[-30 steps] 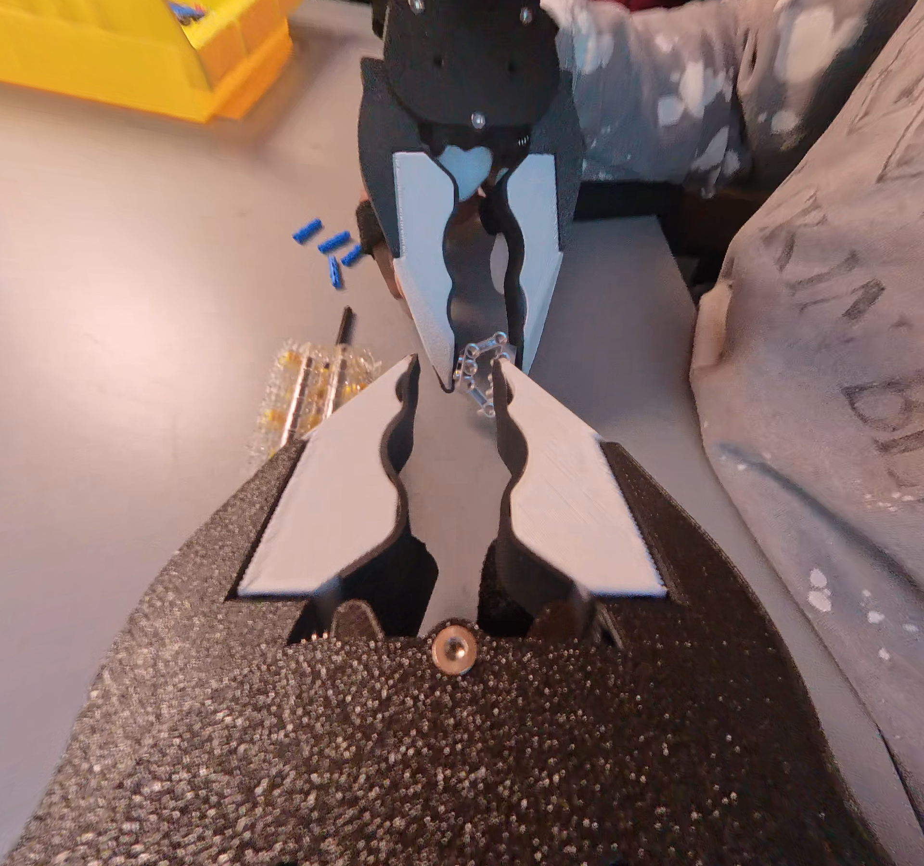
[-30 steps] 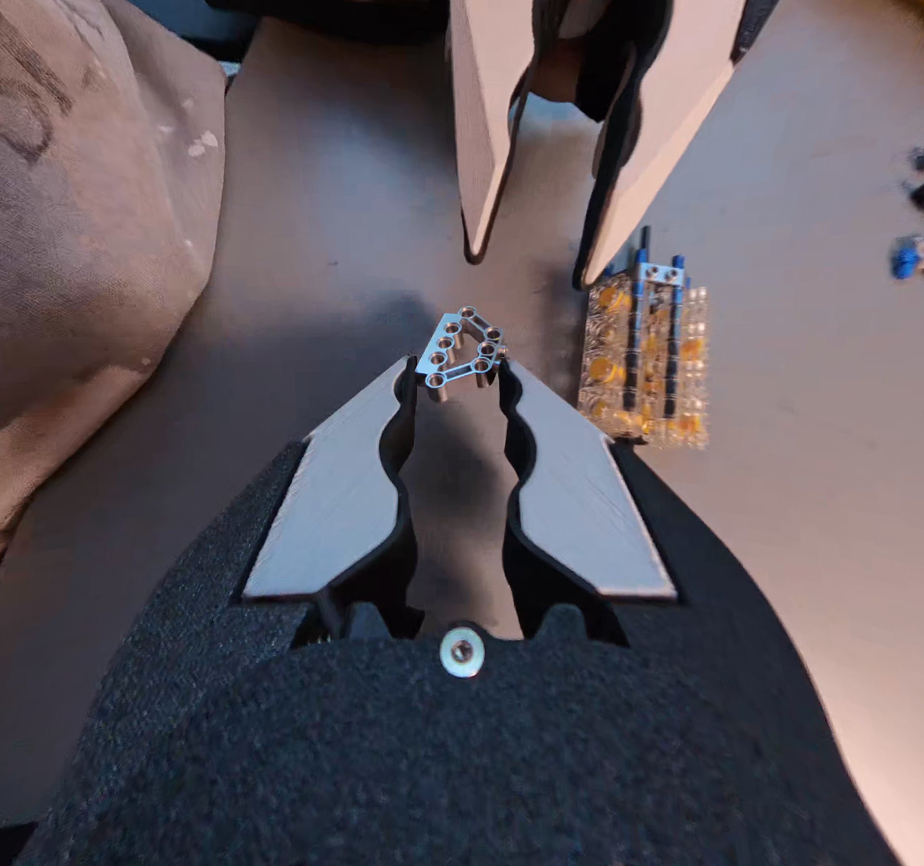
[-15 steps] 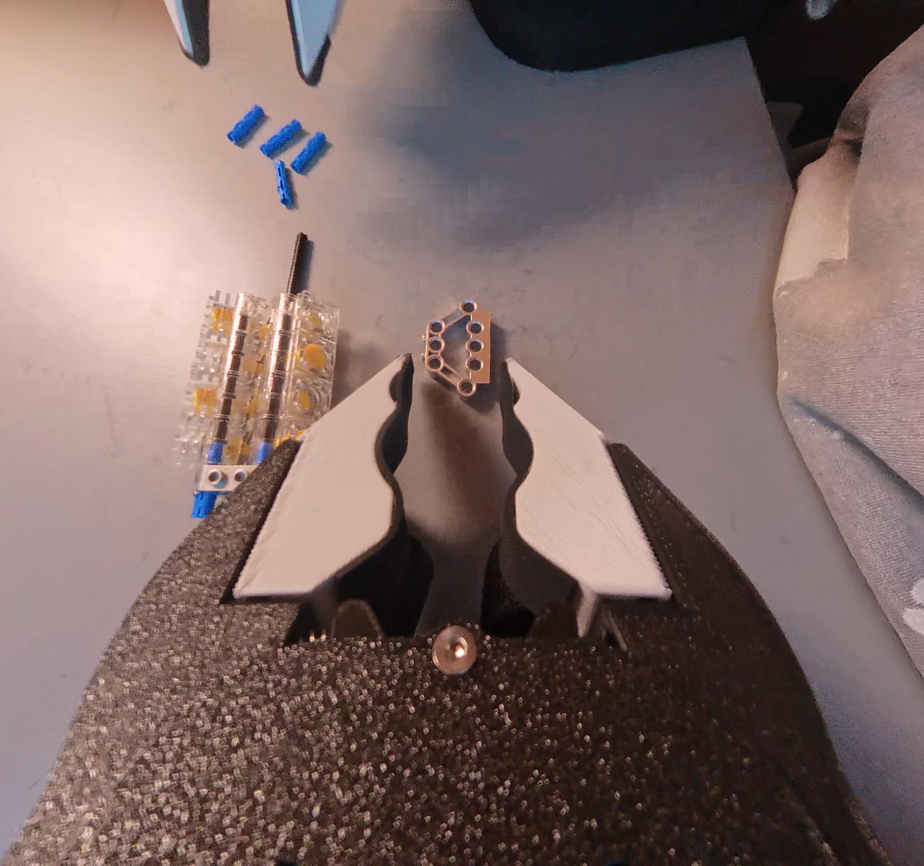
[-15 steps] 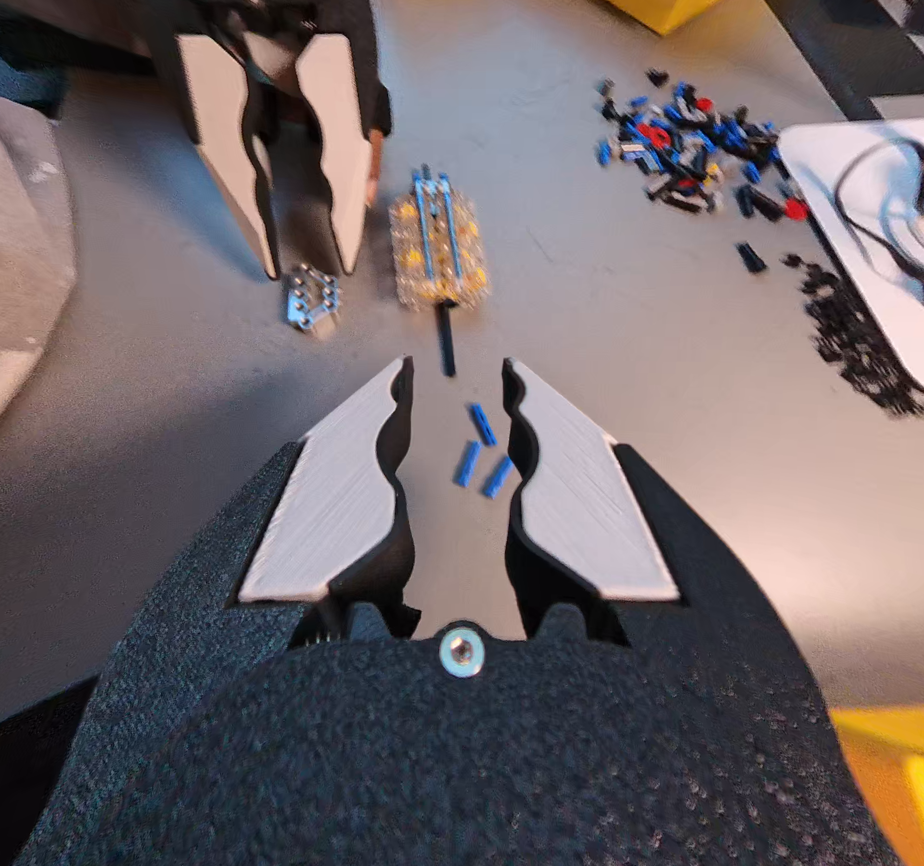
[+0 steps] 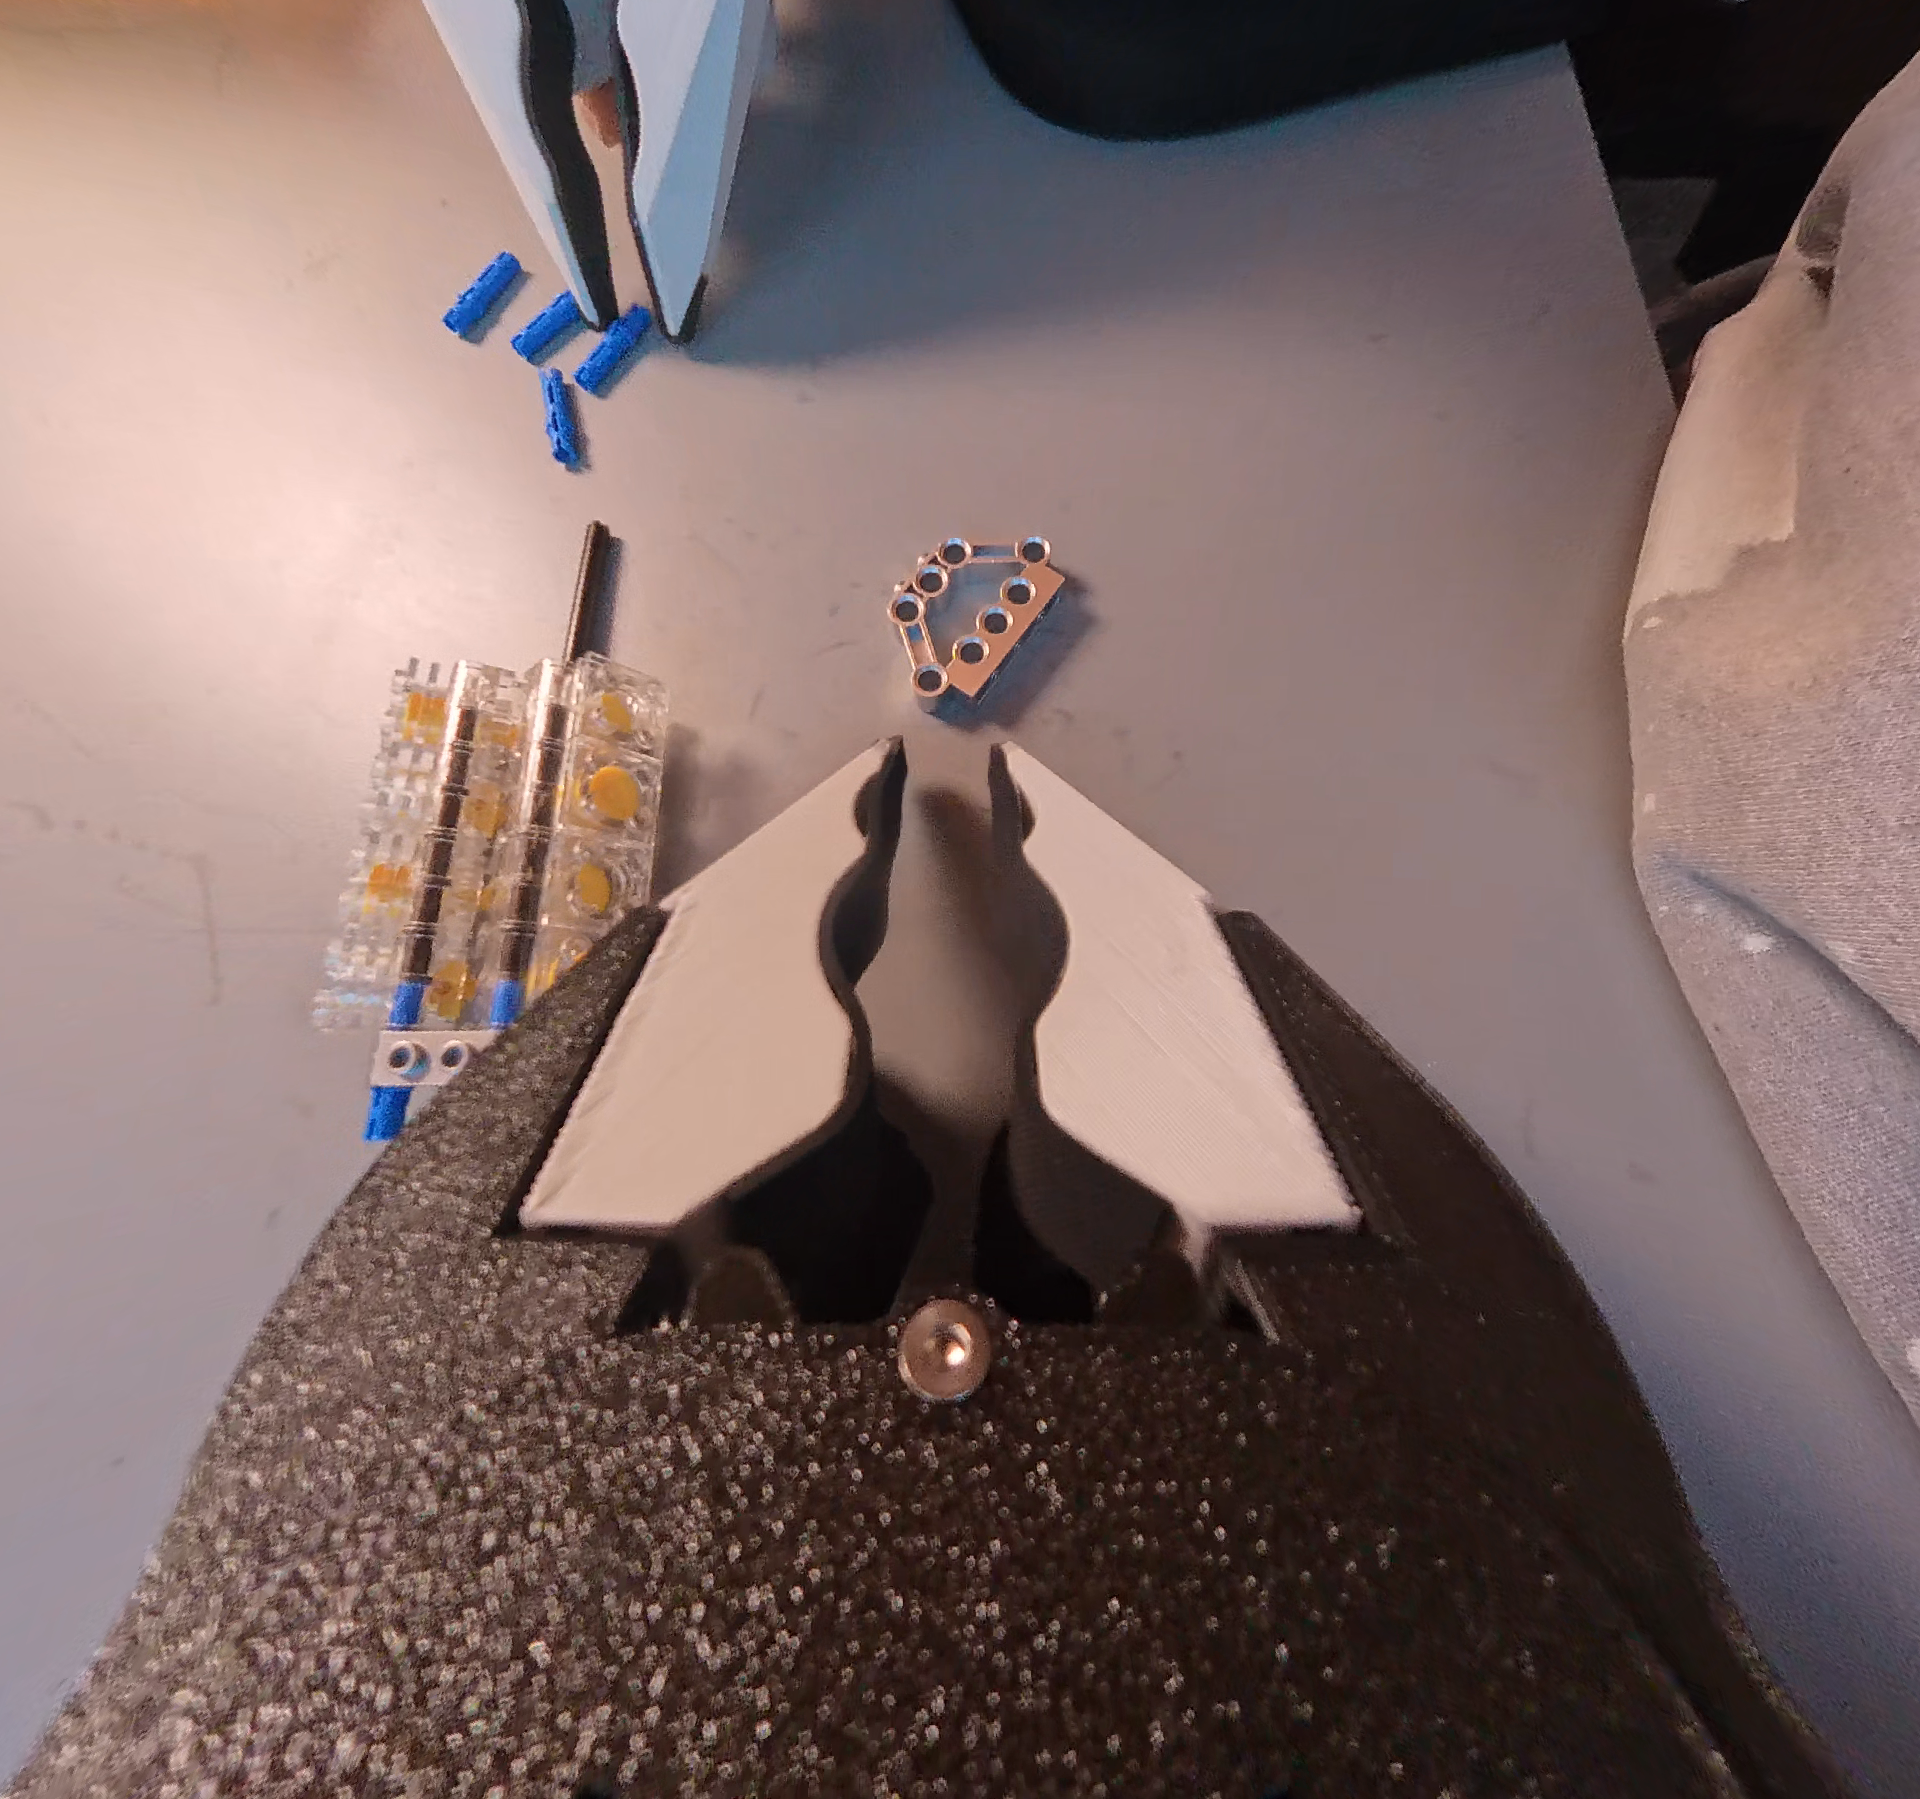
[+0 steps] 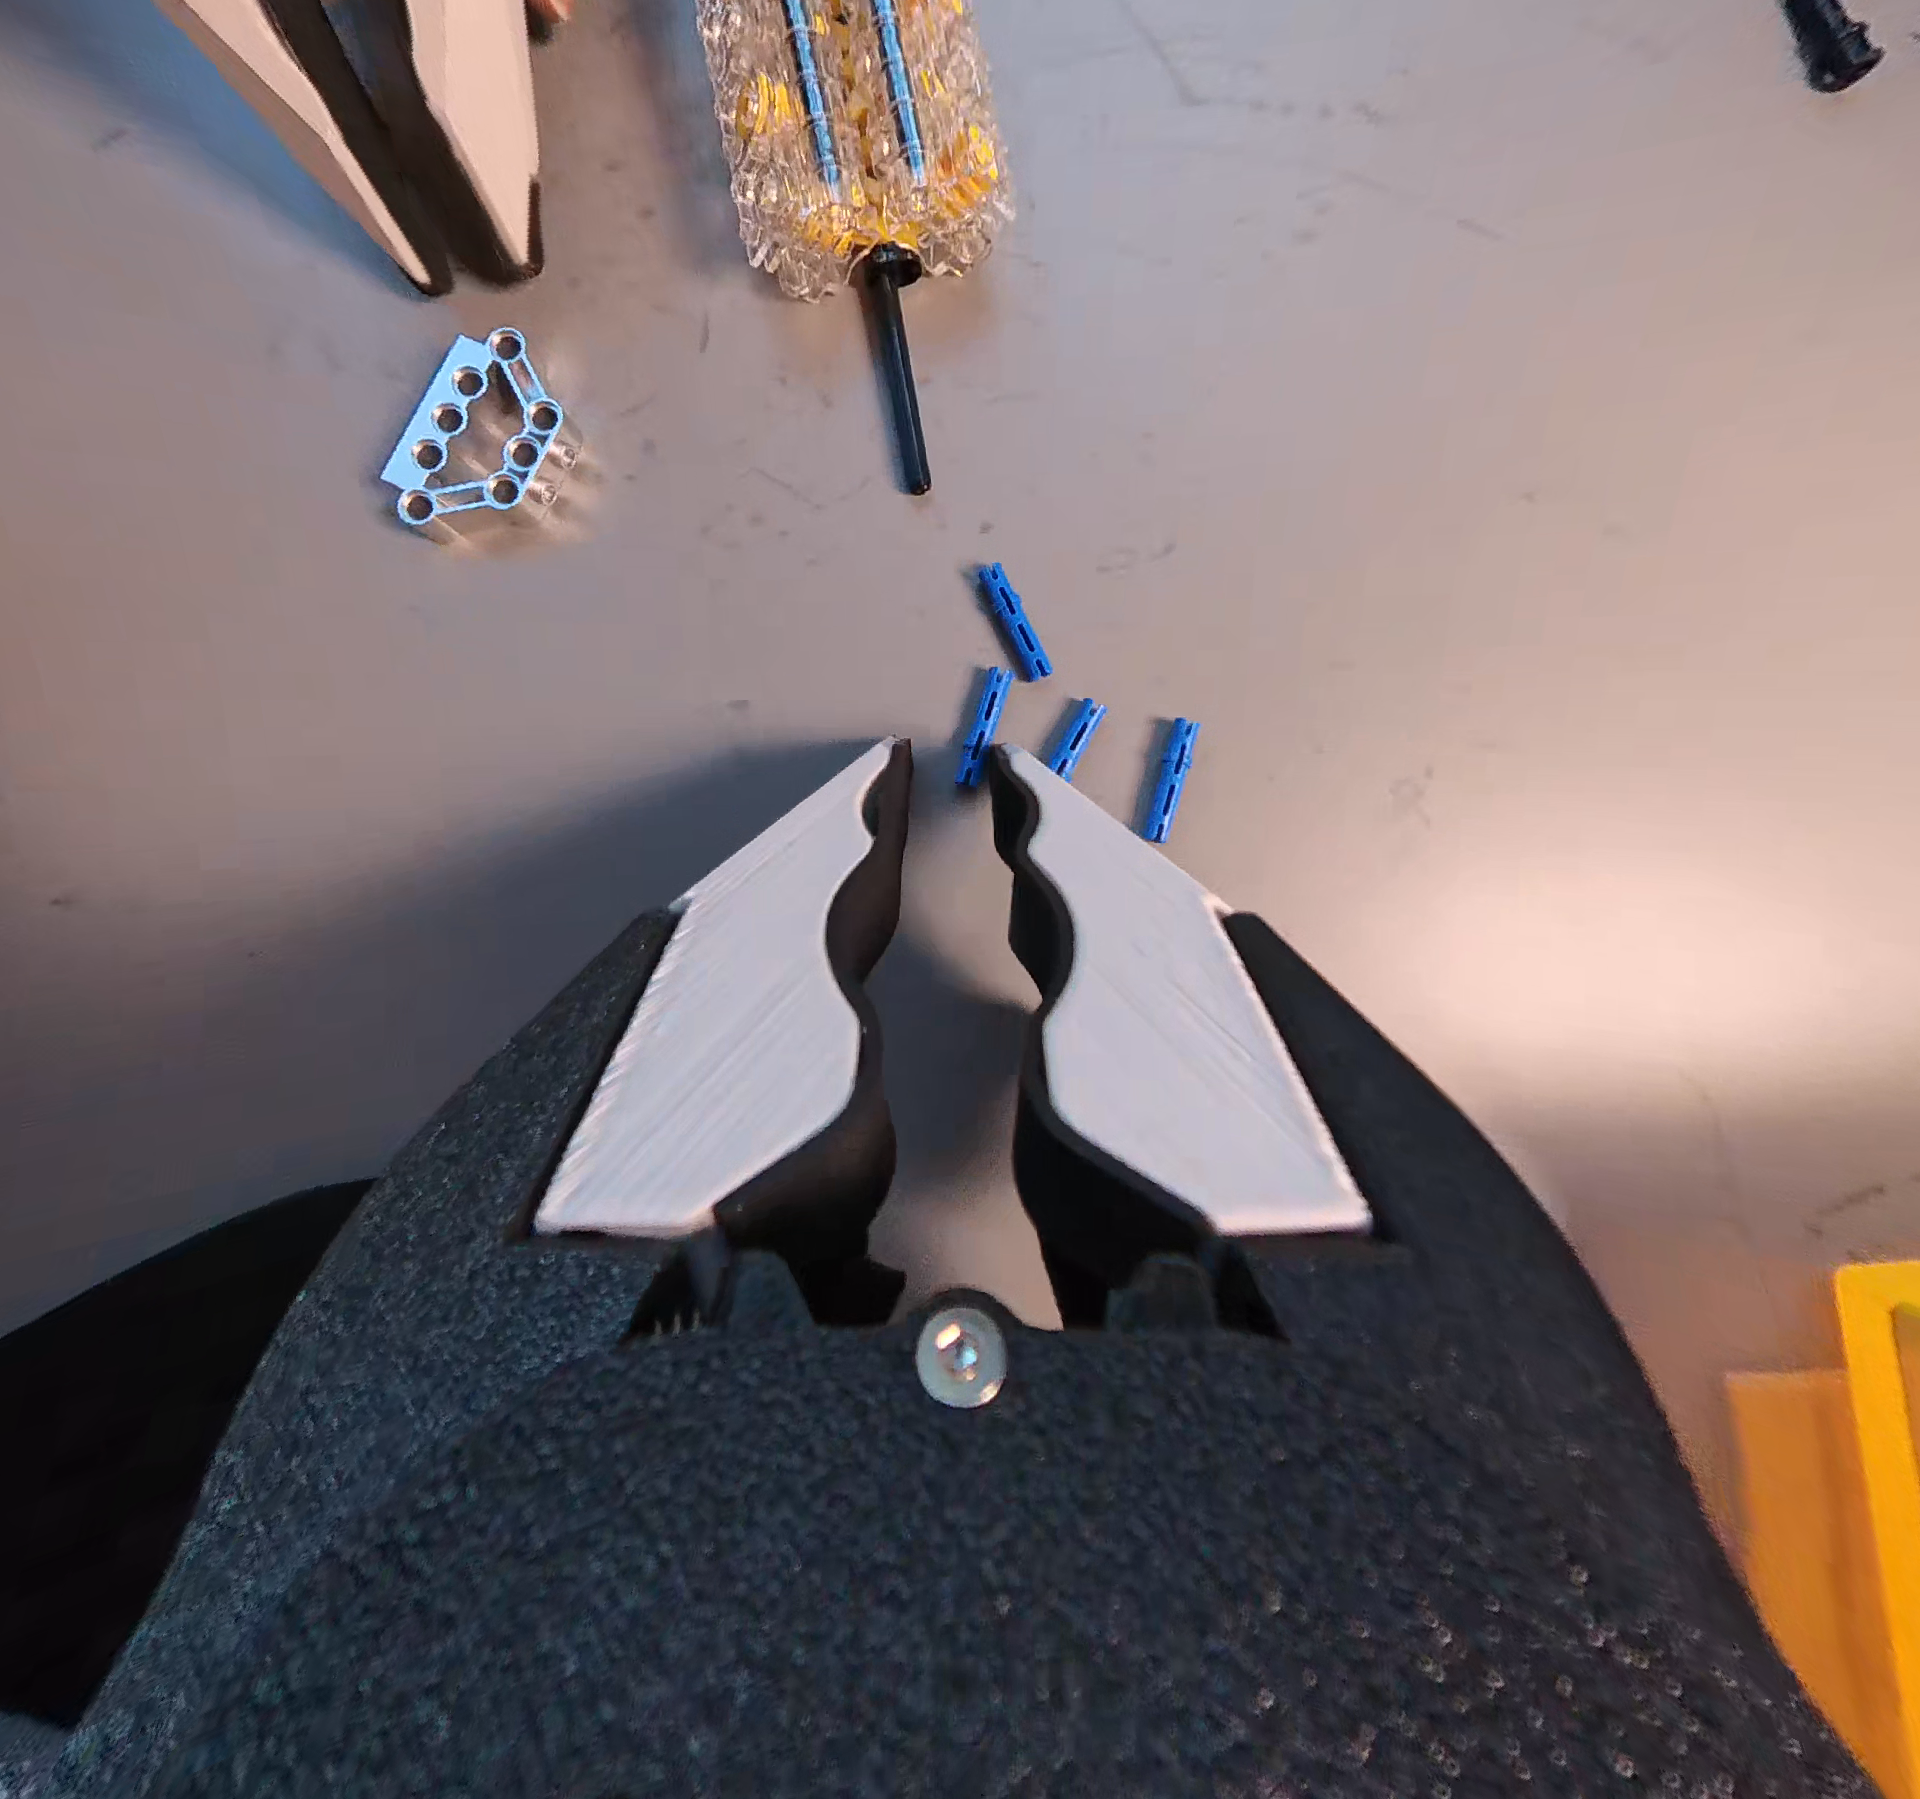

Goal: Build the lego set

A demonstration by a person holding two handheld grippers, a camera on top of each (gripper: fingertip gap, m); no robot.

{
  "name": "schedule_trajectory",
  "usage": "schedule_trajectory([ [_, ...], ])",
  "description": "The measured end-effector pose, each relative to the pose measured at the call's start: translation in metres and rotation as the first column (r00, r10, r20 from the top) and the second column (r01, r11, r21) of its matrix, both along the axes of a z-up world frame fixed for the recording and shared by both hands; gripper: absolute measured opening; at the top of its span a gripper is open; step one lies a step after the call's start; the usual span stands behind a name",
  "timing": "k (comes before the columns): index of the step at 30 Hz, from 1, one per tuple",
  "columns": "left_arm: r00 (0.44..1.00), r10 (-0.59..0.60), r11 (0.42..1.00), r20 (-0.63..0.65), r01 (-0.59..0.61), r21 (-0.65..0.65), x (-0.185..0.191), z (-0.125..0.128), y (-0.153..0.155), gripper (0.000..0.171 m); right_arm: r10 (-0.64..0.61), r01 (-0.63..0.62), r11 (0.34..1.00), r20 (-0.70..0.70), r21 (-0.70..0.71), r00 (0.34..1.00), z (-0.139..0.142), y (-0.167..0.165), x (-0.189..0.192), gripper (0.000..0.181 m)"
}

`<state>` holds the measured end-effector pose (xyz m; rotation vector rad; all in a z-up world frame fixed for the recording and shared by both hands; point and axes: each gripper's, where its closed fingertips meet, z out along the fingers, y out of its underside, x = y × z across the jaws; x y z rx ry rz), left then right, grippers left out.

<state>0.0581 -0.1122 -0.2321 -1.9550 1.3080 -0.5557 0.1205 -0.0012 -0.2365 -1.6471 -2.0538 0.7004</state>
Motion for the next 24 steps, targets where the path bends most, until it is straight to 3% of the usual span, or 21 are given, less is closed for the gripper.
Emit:
schedule_trajectory([
  [5, 0.999, -0.008, 0.999, 0.039, 0.006, 0.034, 0.013, 0.008, 0.005, 0.045, -0.008, 0.008, 1.0, -0.006, 0.012, 1.0, 0.0, 0.002, -0.002, 0.003],
  [9, 0.999, -0.042, 0.997, -0.015, 0.043, 0.061, 0.03, 0.001, 0.007, 0.048, 0.051, -0.051, 0.999, -0.035, -0.012, 0.998, 0.003, -0.013, -0.012, 0.002],
  [19, 0.995, 0.089, 0.992, -0.052, -0.094, -0.084, 0.016, -0.005, 0.004, 0.015, 0.157, -0.163, 0.985, -0.098, -0.05, 0.983, 0.009, -0.045, -0.031, 0.002],
  [24, 0.999, 0.022, 0.987, 0.034, -0.016, -0.16, 0.013, 0.003, -0.011, 0.014, 0.176, -0.185, 0.979, -0.102, -0.081, 0.979, 0.013, -0.052, -0.028, 0.002],
])
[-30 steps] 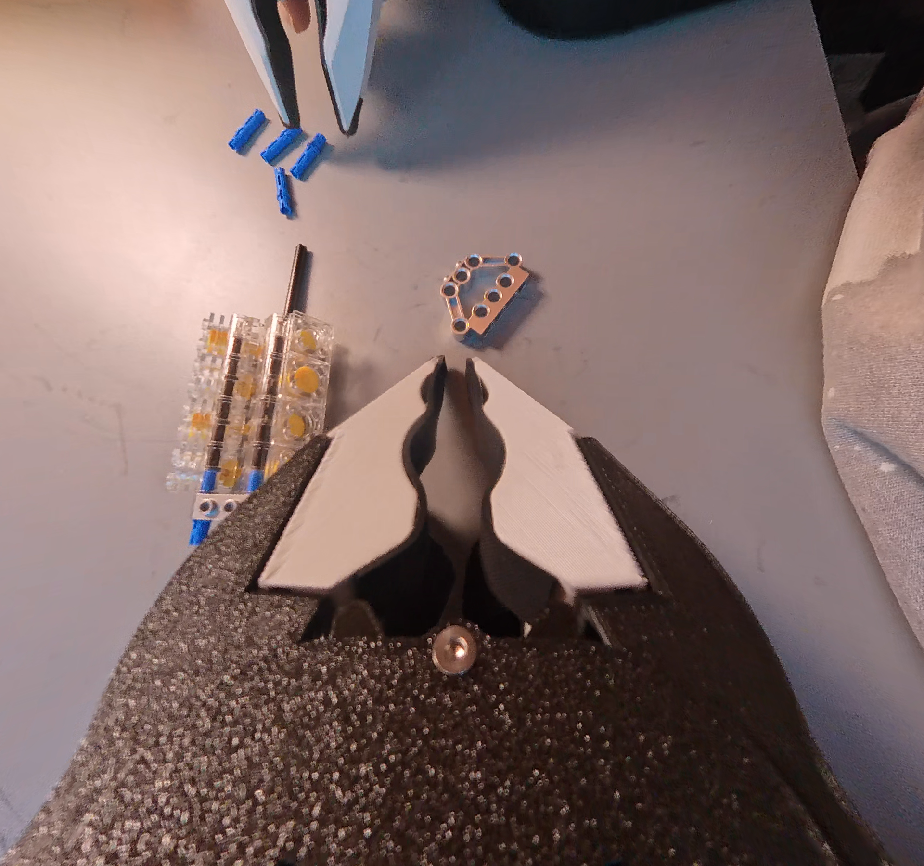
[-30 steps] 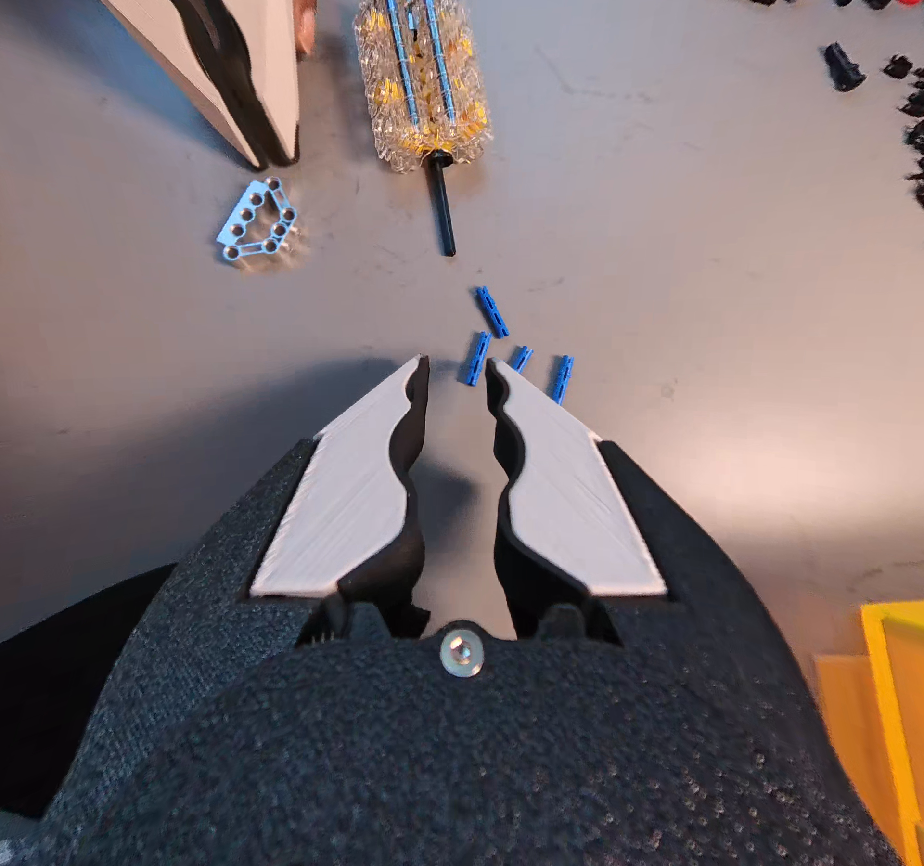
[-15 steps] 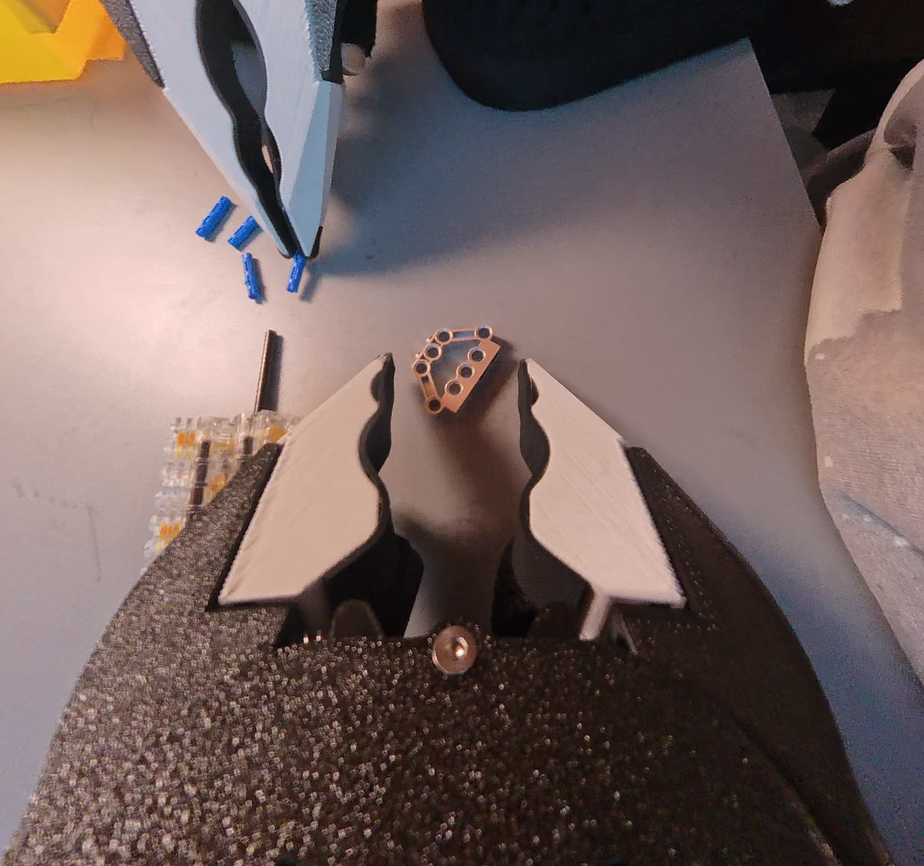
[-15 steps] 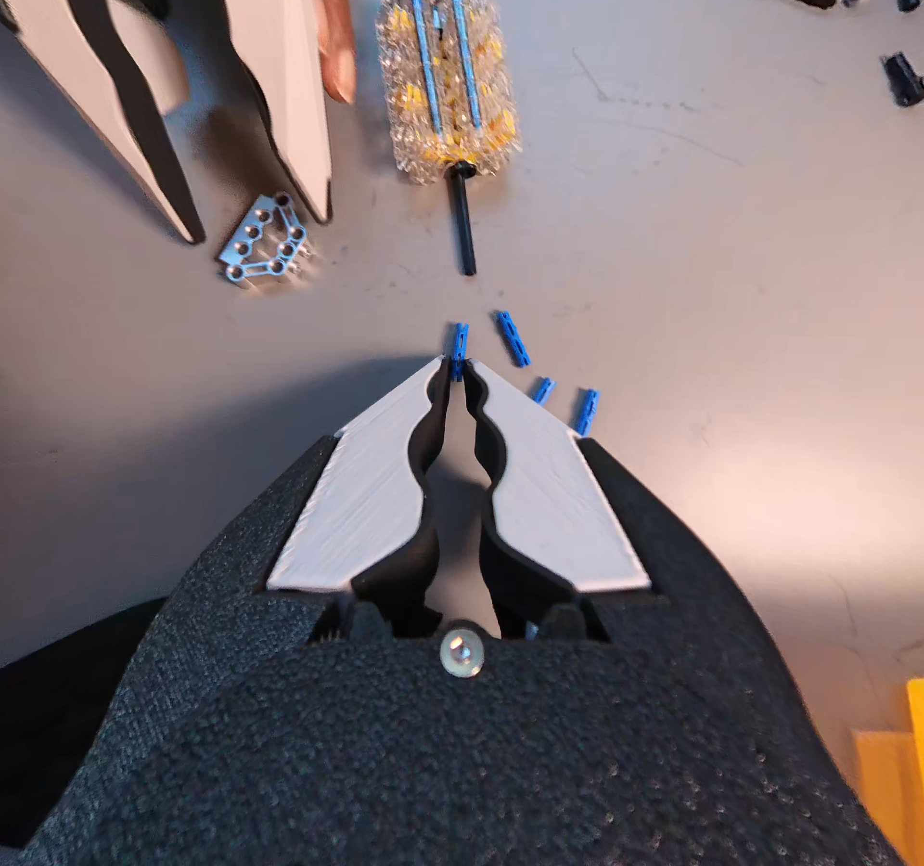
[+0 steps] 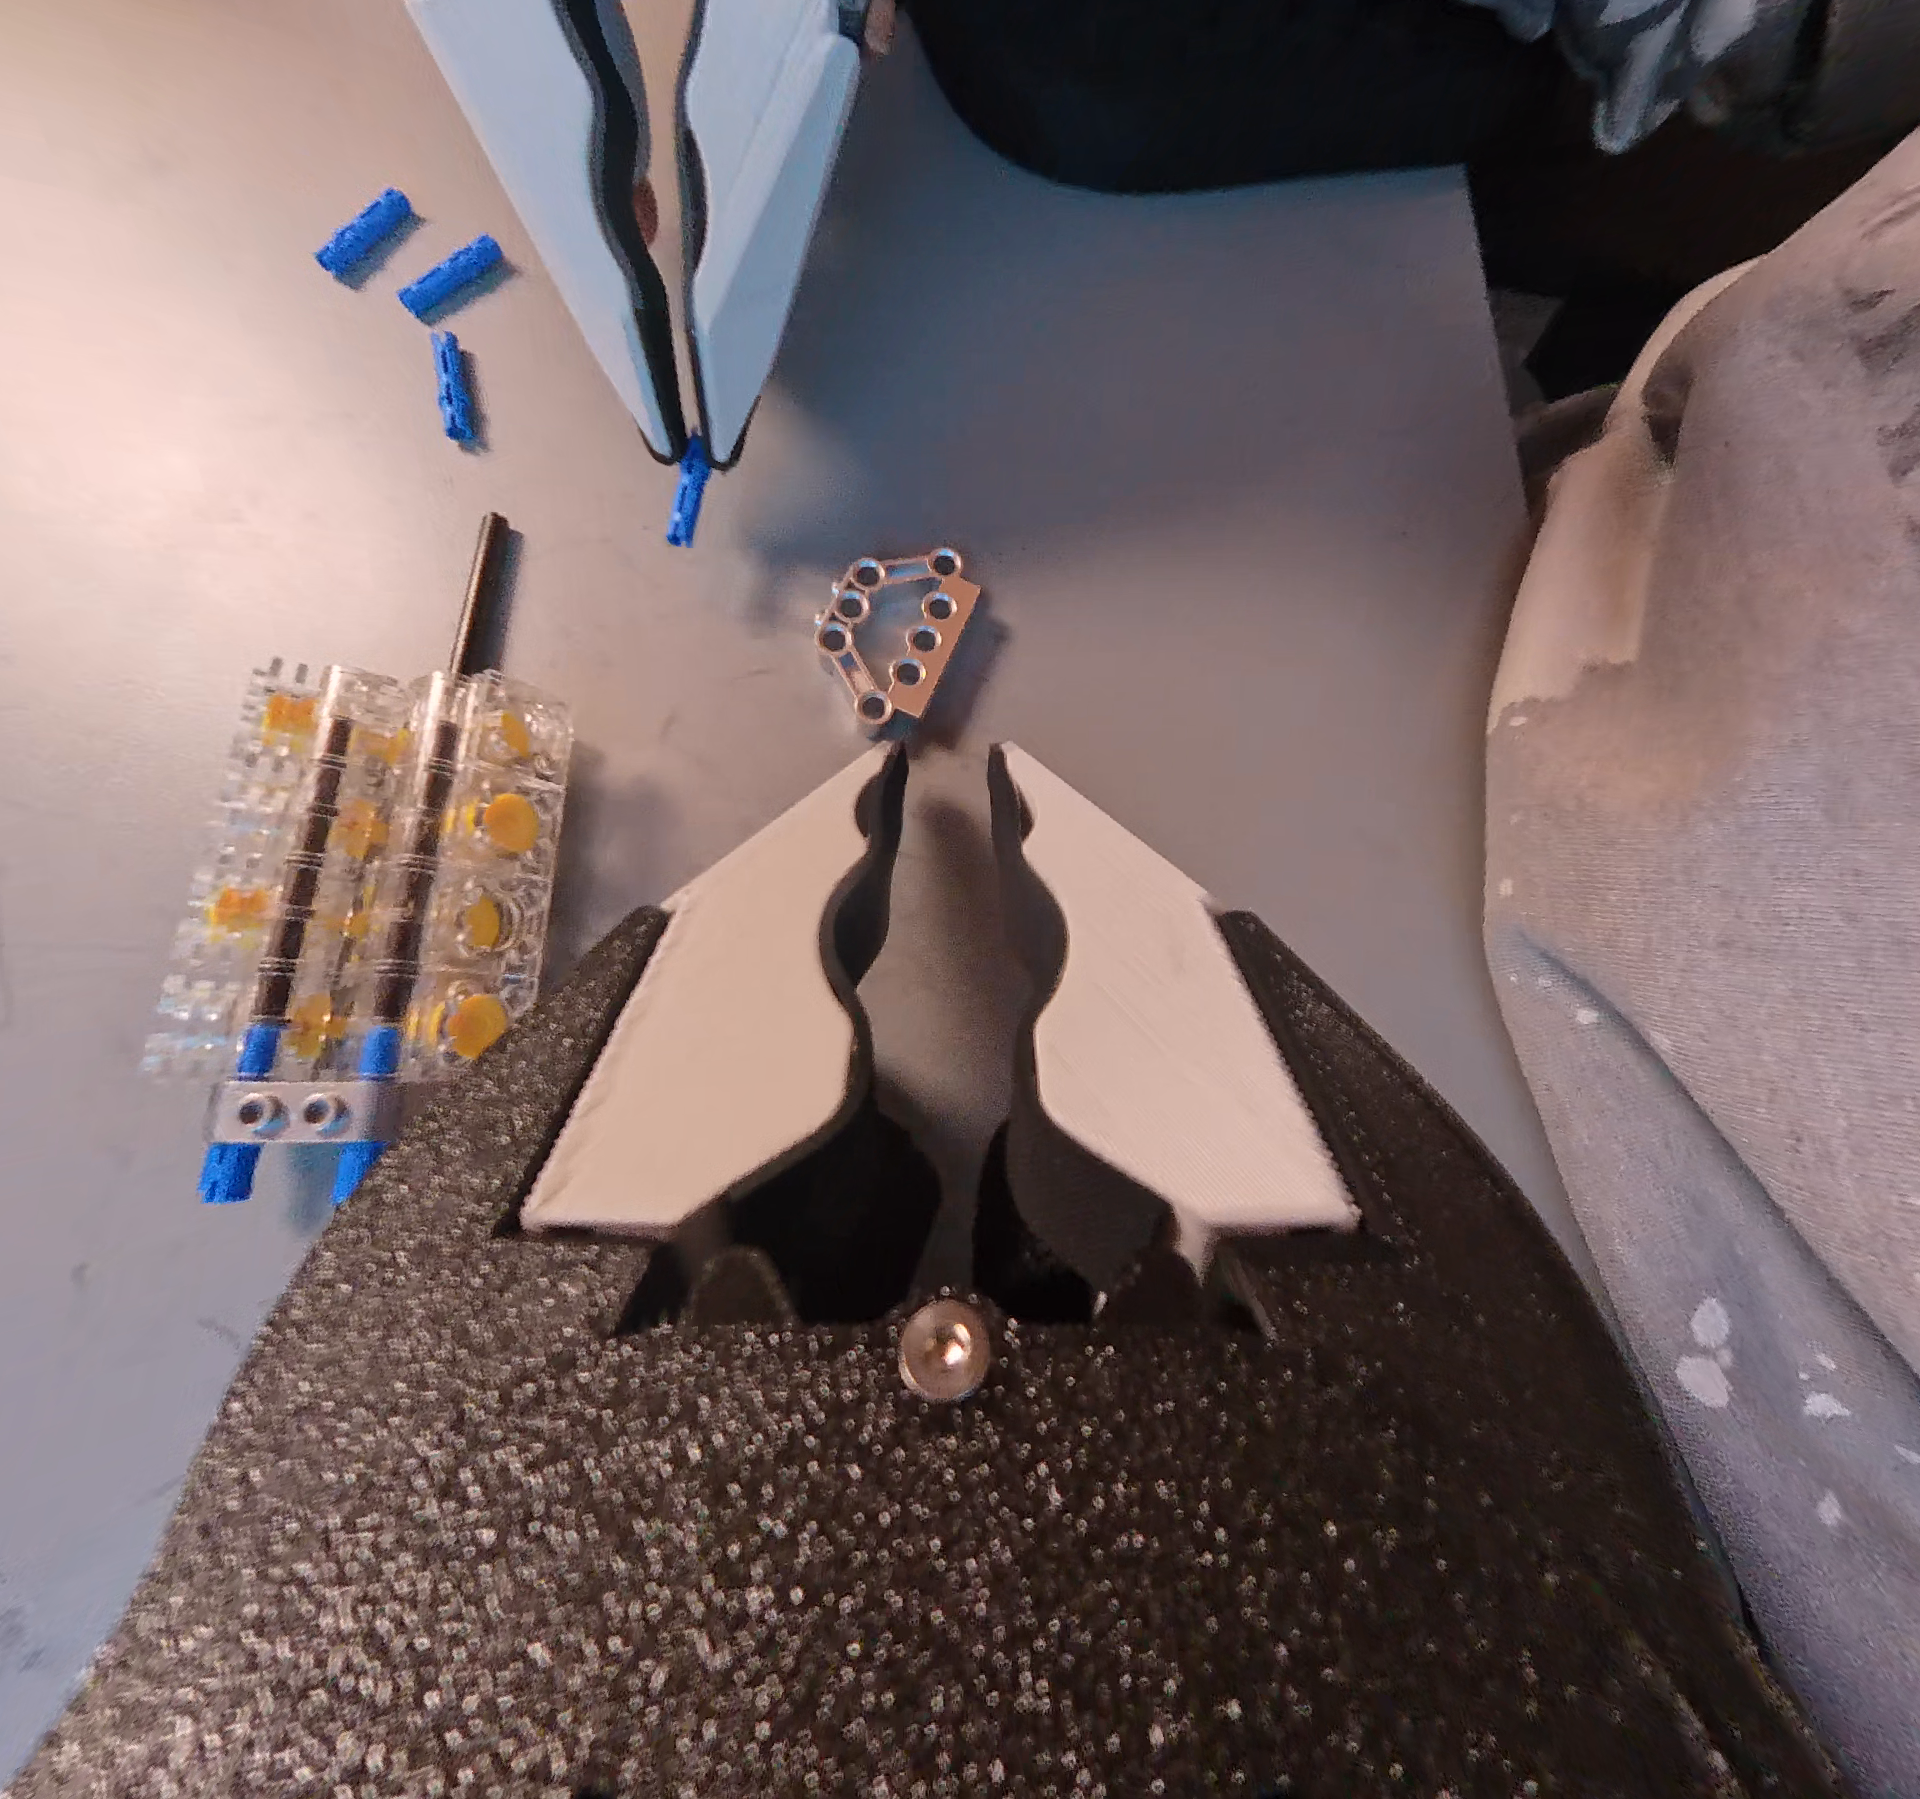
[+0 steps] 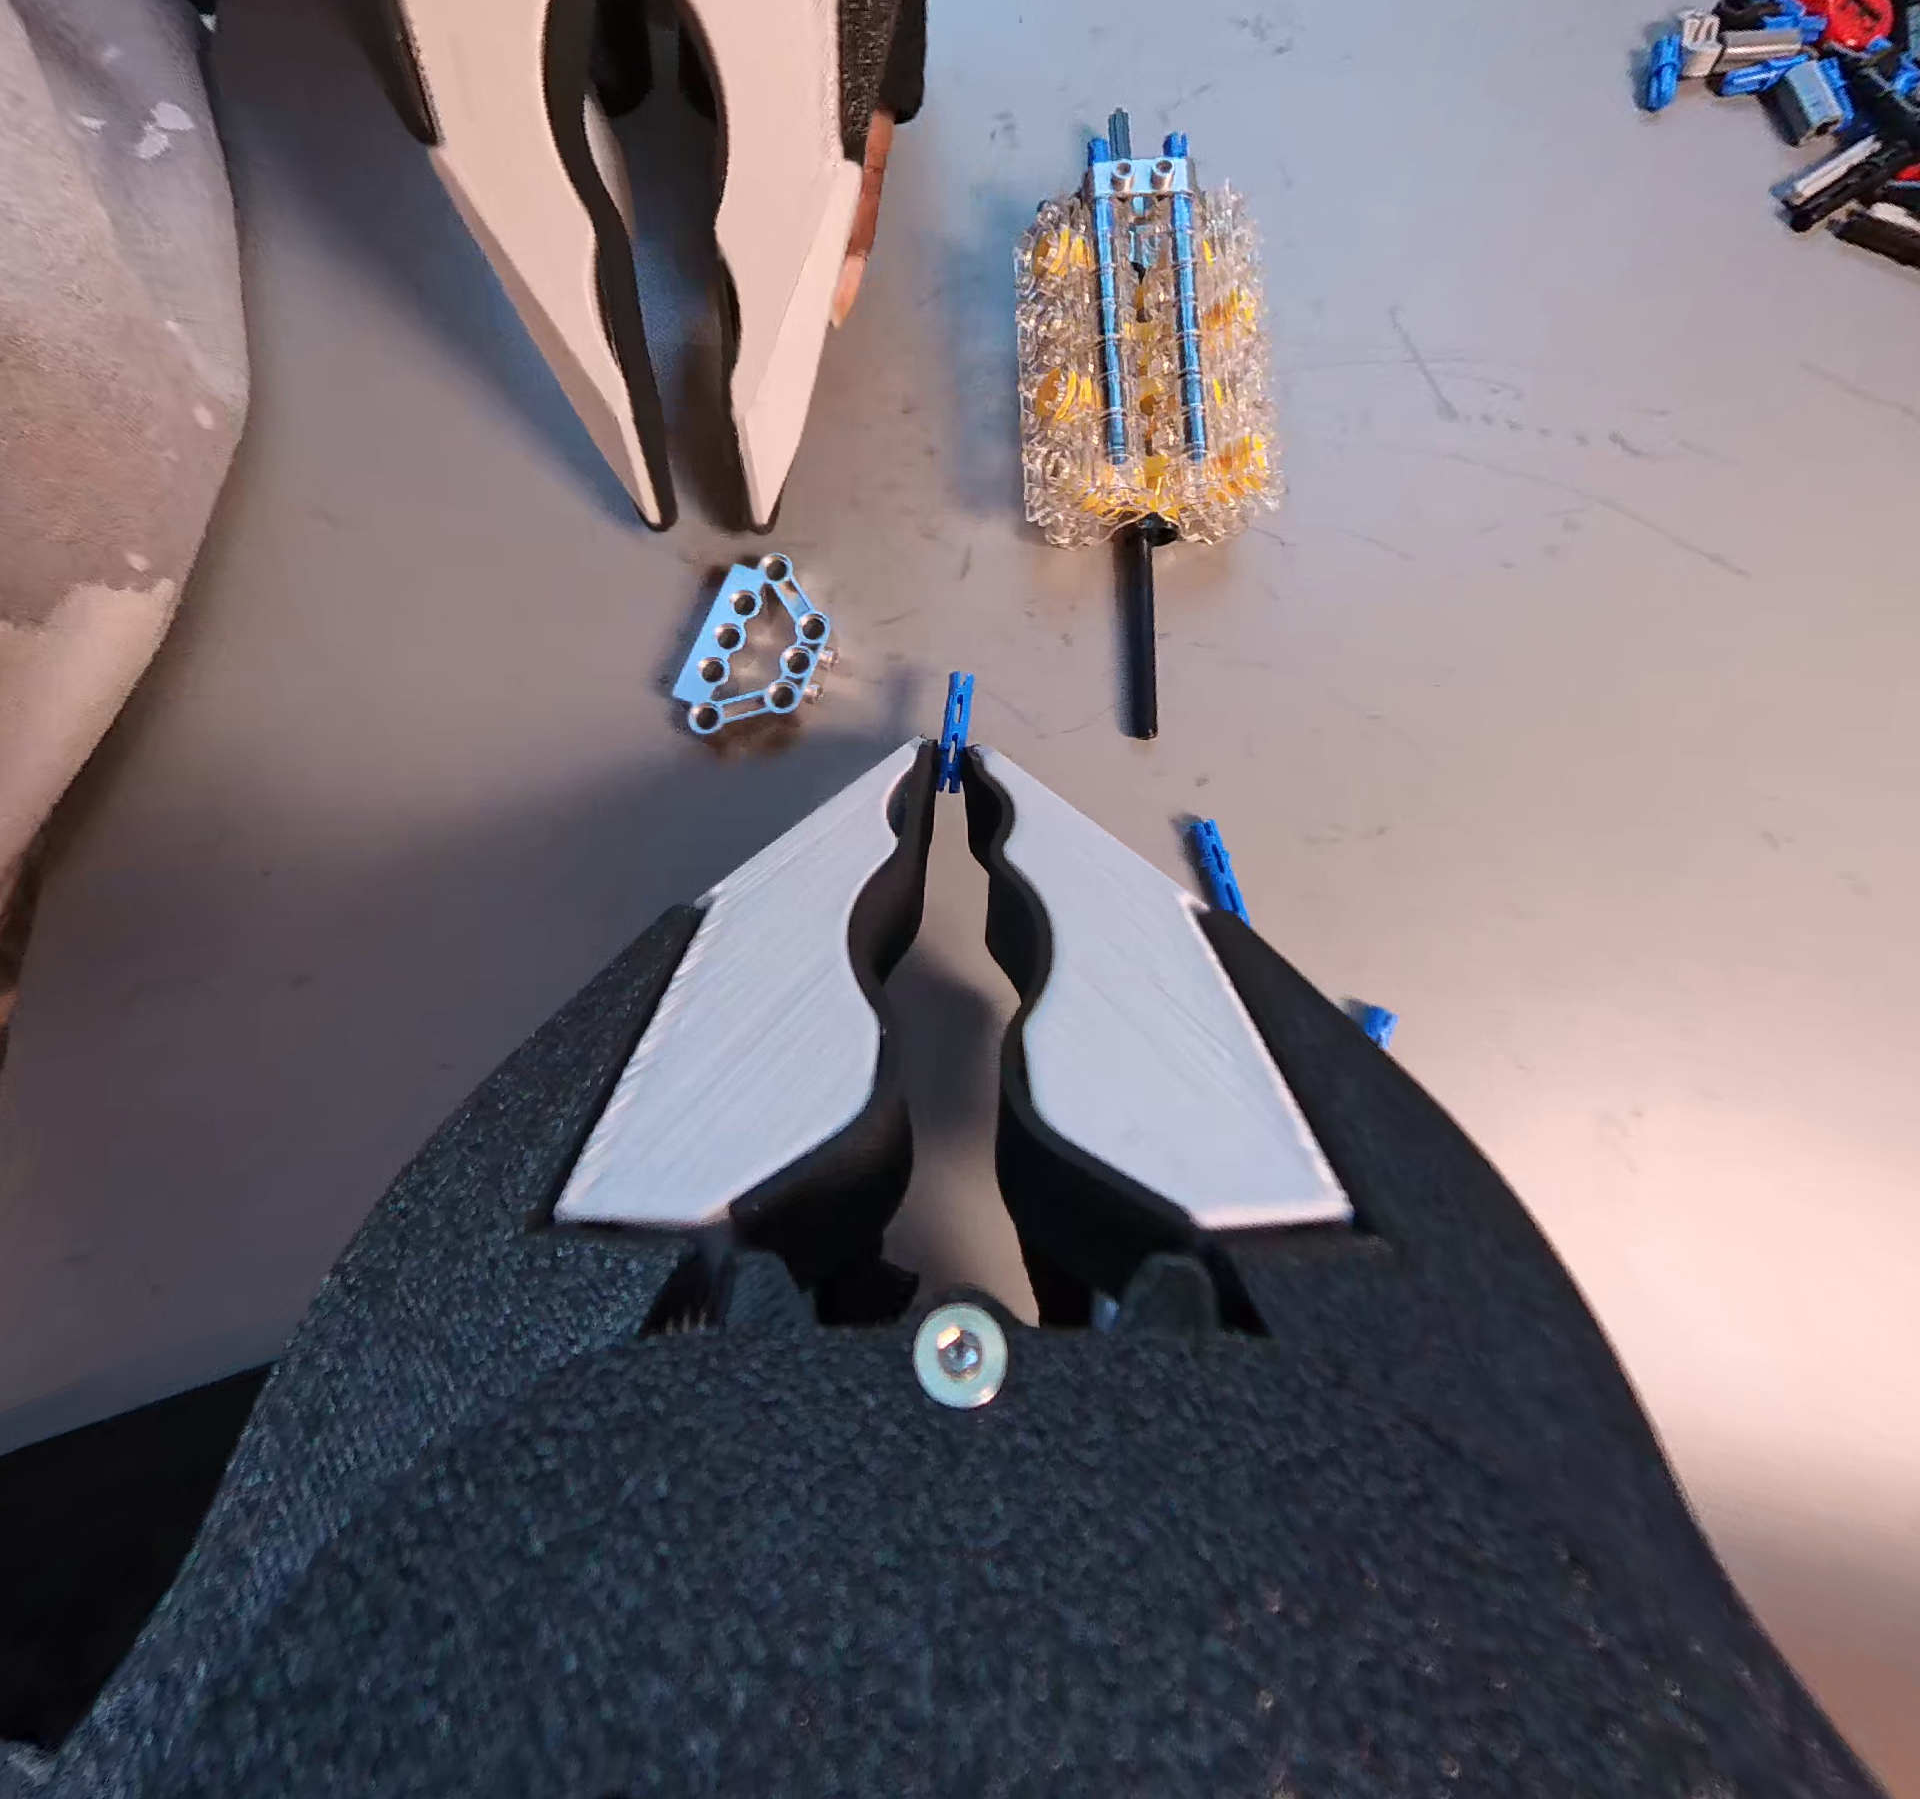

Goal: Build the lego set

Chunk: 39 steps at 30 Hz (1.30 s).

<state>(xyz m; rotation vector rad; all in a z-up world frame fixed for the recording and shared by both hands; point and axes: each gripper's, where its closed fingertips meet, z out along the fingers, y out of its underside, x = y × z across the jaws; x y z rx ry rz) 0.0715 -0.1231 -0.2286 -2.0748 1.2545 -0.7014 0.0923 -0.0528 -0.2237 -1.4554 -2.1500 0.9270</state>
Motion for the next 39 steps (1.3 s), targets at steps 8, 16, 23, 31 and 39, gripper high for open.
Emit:
schedule_trajectory([
  [8, 0.986, 0.089, 0.984, 0.139, -0.109, 0.143, 0.004, 0.029, 0.029, 0.021, 0.111, -0.111, 0.994, -0.108, 0.006, 0.988, 0.028, -0.034, -0.014, 0.003],
  [16, 0.974, 0.083, 0.975, 0.212, -0.123, 0.184, 0.004, 0.042, 0.031, 0.002, 0.116, -0.112, 0.993, -0.208, 0.03, 0.971, 0.044, -0.037, -0.023, 0.003],
  [23, 0.816, 0.099, 0.981, 0.57, -0.174, 0.08, -0.004, 0.095, 0.033, 0.002, 0.04, -0.075, 0.996, -0.479, -0.054, 0.877, 0.097, -0.034, -0.035, 0.004],
  [31, 0.768, 0.106, 0.985, 0.631, -0.169, 0.04, -0.004, 0.101, 0.032, 0.002, 0.02, -0.083, 0.991, -0.504, -0.103, 0.864, 0.102, -0.037, -0.039, 0.004],
  [39, 0.942, 0.071, 0.996, 0.328, -0.087, 0.034, 0.0, 0.046, 0.03, 0.028, 0.046, -0.055, 0.998, -0.262, -0.027, 0.964, 0.079, -0.025, -0.023, 0.004],
])
